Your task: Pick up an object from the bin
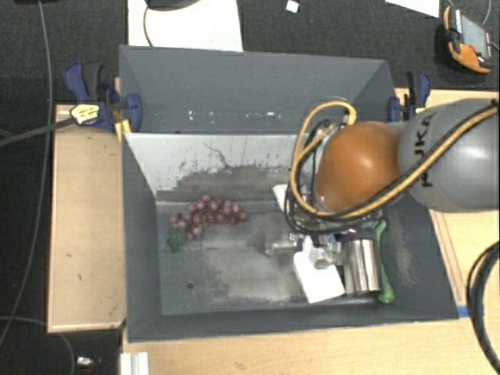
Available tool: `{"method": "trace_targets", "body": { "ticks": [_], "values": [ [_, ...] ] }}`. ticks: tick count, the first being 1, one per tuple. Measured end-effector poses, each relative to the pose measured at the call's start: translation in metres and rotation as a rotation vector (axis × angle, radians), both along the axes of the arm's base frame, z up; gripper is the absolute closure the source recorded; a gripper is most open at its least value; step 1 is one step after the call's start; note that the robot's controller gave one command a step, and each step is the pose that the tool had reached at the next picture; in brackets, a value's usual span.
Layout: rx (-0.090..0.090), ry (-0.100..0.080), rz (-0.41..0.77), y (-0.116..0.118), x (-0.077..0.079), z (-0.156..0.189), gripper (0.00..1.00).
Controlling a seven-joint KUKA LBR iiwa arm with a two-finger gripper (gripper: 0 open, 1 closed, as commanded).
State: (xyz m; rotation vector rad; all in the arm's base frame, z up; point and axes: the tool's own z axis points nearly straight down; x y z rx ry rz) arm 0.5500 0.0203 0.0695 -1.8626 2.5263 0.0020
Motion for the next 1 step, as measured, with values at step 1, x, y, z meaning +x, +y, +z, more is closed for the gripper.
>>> {"method": "trace_targets", "body": {
  "ticks": [1],
  "values": [
    [0.004,0.000,0.217,0.0164,-0.0558,0.0017,1.00]
  ]
}}
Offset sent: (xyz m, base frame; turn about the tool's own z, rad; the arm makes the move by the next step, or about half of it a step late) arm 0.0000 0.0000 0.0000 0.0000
